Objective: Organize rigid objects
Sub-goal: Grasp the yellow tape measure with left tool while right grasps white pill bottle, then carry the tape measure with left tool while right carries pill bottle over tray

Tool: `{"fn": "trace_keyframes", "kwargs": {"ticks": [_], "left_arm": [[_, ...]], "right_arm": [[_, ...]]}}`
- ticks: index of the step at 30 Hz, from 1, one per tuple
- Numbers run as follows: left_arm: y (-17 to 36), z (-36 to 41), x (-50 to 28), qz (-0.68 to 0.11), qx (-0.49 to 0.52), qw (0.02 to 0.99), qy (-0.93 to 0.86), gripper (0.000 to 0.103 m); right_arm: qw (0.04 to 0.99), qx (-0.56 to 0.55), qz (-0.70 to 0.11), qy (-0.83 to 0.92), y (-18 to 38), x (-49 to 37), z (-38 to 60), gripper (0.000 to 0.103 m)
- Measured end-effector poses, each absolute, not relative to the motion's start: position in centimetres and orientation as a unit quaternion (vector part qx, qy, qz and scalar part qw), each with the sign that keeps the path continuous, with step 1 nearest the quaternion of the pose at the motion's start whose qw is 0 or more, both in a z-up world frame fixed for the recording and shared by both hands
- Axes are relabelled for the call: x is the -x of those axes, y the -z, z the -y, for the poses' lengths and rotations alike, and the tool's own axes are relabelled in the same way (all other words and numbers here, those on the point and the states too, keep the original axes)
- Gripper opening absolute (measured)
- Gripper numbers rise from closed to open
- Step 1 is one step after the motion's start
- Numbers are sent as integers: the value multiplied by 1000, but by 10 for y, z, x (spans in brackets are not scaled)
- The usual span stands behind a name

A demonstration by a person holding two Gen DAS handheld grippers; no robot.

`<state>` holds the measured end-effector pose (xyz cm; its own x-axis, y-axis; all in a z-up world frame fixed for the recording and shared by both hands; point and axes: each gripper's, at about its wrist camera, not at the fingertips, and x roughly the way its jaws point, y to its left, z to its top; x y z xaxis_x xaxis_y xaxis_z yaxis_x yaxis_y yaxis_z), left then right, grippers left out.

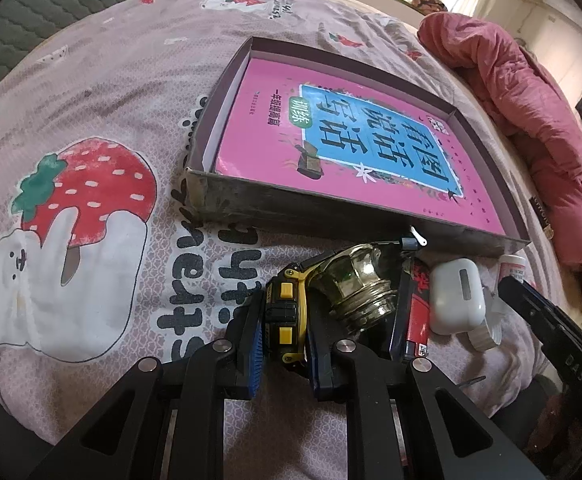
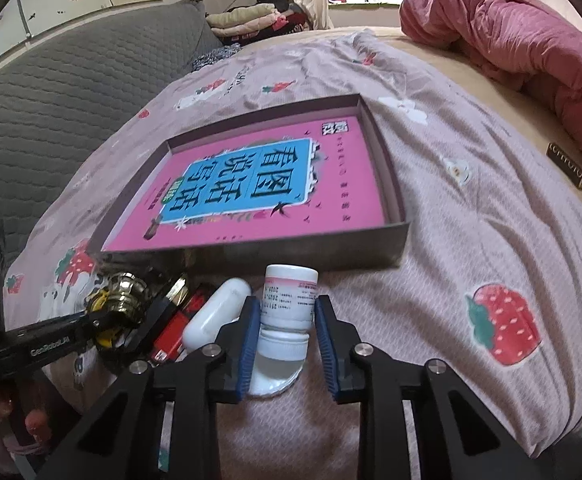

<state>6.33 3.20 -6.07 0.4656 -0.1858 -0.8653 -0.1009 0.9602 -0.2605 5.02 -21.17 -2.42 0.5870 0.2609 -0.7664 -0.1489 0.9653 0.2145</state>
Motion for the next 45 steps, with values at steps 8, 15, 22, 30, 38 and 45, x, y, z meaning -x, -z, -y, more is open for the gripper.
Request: {"fn": "trace_keyframes", "kwargs": {"ticks": [8, 15, 22, 30, 38, 45], "left_arm": [[55, -42, -56, -500, 150, 852, 31, 18], [47, -49, -52, -488, 152, 859, 29, 18], [35, -48, -46, -473, 142, 869, 32, 18], [29, -53, -43, -464, 143, 874, 23, 18], [22, -56, -40, -455, 143, 878, 19, 18], [10, -54, -40, -444, 139, 885, 16, 18]], "right_arm": [[893, -52, -432, -114, 25, -48, 213, 28], [898, -54, -421, -117, 22, -45, 216, 28], [903, -43, -410, -125, 17, -40, 213, 28], [905, -32, -405, -128, 13, -36, 211, 28], [909, -26, -395, -127, 6, -32, 210, 28], [916, -19, -381, -125, -1, -30, 210, 28]]}}
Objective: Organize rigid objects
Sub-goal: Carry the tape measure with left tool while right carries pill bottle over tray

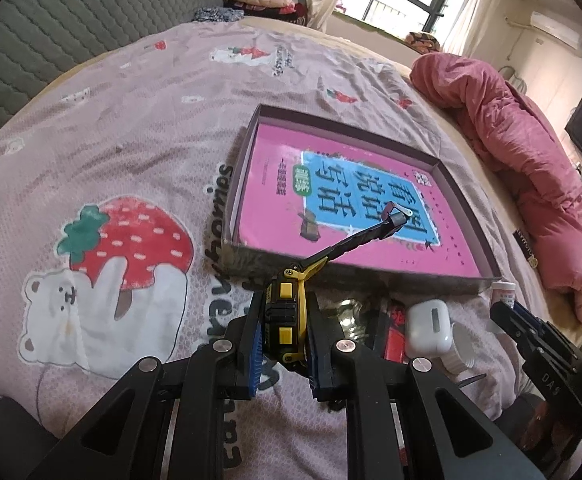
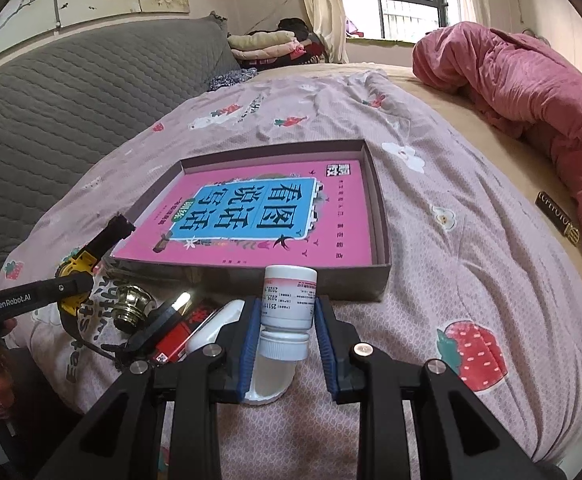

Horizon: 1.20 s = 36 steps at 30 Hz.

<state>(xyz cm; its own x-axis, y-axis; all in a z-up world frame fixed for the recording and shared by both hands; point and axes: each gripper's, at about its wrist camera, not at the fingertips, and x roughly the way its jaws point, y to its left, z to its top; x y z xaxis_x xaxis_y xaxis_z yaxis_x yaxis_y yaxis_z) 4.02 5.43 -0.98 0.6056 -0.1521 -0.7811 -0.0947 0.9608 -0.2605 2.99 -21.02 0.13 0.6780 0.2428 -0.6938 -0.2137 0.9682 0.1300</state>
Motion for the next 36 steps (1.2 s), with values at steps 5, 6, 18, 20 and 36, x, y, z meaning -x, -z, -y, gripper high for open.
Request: {"fn": "trace_keyframes", "kwargs": {"ticks": [5, 6, 18, 20, 36], "left_arm": [[2, -52, -48, -432, 139, 891, 16, 18], [0, -53, -51, -429, 141, 892, 16, 18], [-11, -55, -101, -409, 142, 901, -23, 18], [-10, -55, -110, -411, 138, 900, -35, 18], [28, -43, -144, -451, 80, 887, -66, 18]], "right_arm": [[918, -12, -378, -121, -5, -34, 210, 28], [918, -10, -377, -119, -6, -35, 210, 28], [926, -7, -365, -97, -20, -62, 217, 28], [926, -8, -366, -95, -20, -65, 217, 28], [920, 0, -381, -86, -11, -95, 211, 28]]}}
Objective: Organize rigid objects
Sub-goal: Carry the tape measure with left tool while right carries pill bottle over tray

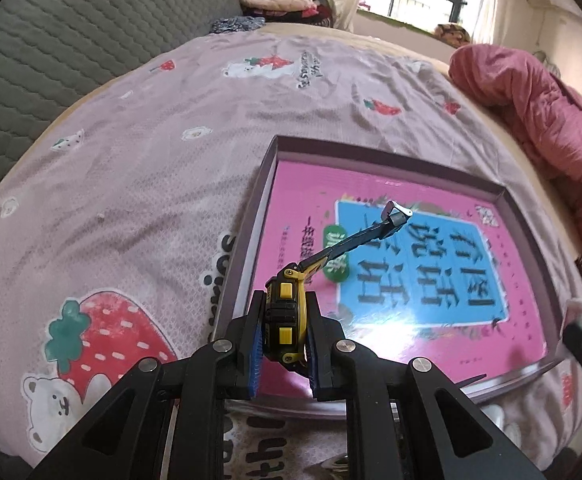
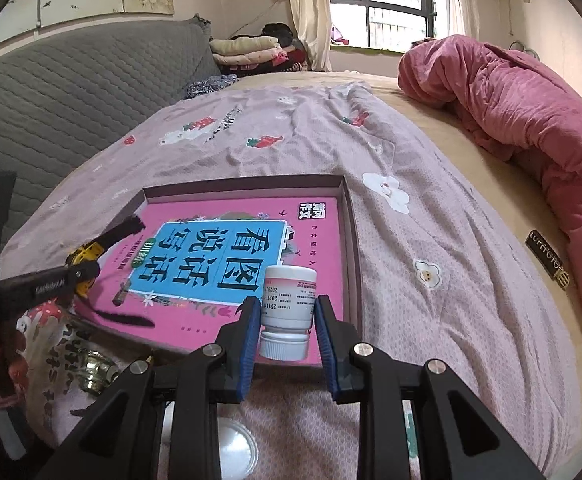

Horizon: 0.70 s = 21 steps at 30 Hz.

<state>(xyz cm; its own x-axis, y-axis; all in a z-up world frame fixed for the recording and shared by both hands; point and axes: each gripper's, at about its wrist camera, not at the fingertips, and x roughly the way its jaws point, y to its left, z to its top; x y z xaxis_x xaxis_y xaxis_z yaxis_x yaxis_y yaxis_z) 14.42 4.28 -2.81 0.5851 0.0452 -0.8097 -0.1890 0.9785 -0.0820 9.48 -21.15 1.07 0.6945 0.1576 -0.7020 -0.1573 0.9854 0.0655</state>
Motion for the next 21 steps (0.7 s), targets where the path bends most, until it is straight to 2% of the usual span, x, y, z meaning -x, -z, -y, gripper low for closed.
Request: {"fn": "trace_keyframes", "kwargs": {"ticks": [21], "left_arm": [[42, -41, -142, -462, 48, 883, -70, 18]], "right_arm": [[892, 67, -445, -38, 23, -123, 202, 28]]}}
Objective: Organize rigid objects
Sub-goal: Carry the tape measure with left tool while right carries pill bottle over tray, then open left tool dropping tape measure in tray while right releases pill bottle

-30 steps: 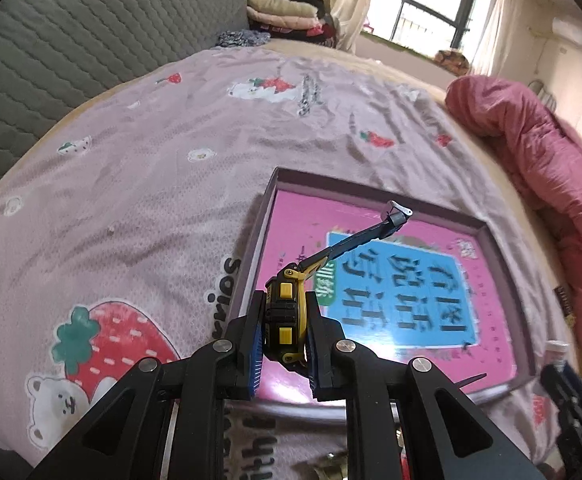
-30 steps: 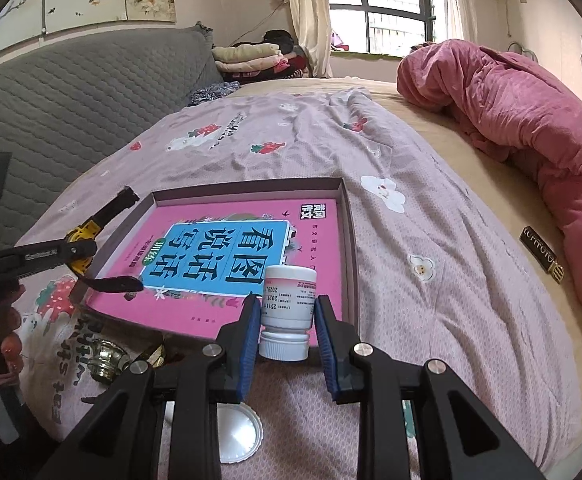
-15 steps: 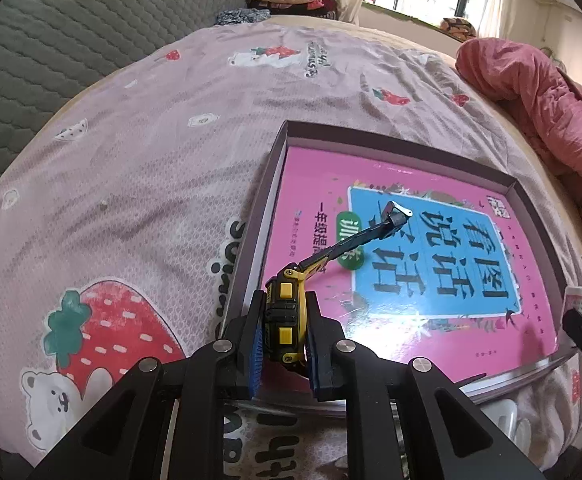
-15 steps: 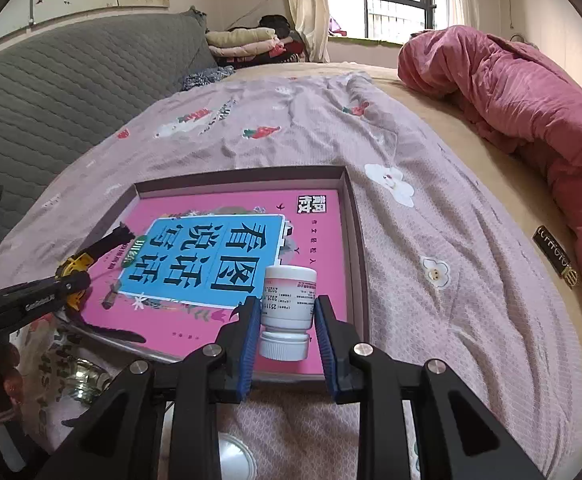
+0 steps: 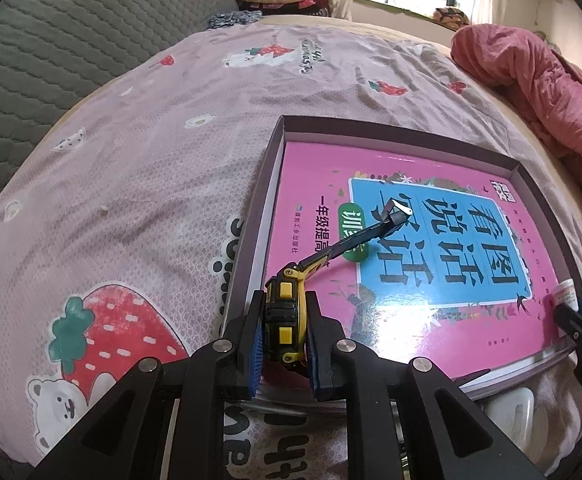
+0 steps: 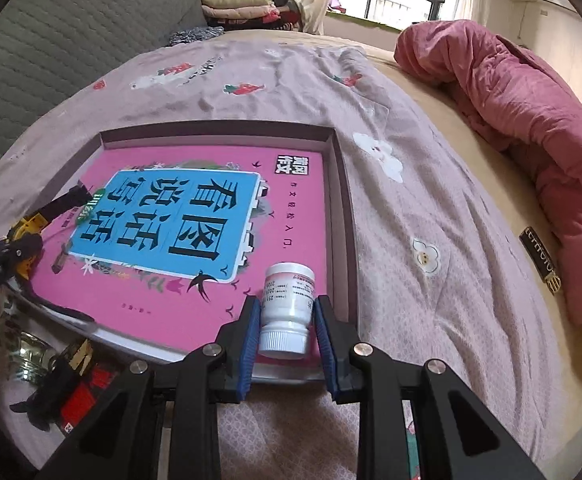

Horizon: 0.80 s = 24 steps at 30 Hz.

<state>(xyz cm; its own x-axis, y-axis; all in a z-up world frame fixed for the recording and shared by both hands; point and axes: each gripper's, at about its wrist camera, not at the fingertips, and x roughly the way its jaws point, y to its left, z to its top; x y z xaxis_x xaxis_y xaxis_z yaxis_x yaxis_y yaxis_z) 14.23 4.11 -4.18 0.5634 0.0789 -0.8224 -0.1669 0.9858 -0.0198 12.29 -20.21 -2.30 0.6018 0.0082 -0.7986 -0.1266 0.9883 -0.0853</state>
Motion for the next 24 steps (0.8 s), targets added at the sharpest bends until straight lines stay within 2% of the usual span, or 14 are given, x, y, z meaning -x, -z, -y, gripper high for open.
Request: {"fn": "trace_keyframes", "kwargs": {"ticks": [24], "left_arm": [[36, -33, -130, -461, 4, 886, -60, 20]], "right_arm": [[891, 45, -450, -41, 20, -119, 207, 28]]}}
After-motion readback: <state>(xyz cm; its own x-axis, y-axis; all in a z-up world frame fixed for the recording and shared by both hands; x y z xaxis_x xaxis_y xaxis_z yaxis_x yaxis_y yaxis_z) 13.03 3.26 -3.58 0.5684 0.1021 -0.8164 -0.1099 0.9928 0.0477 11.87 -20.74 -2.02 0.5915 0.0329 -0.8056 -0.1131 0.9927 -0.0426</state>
